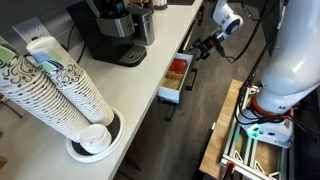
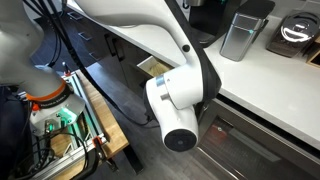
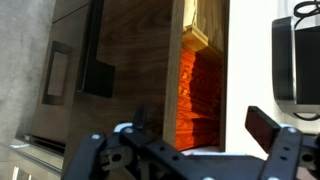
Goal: Close the open drawer
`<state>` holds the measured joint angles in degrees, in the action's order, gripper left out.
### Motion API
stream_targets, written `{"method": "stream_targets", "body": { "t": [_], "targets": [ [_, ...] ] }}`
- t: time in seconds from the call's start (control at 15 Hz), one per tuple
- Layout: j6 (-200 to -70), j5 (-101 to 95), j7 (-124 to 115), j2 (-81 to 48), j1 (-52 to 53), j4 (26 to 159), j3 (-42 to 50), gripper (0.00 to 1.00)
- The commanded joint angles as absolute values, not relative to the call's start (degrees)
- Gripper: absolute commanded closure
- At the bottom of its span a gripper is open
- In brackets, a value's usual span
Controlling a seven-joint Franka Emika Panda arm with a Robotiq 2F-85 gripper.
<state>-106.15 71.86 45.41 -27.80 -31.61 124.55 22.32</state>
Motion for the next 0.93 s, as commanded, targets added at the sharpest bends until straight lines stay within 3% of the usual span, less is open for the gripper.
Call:
{"method": "stream_targets", "body": {
  "t": [0.0, 0.87],
  "targets": [
    [-101.72, 76.69, 45.8, -30.45, -33.48, 122.48, 20.96, 0.0],
    [-97.19, 85.76, 45.48, -34.75, -31.77, 118.56, 19.02, 0.0]
  ]
}}
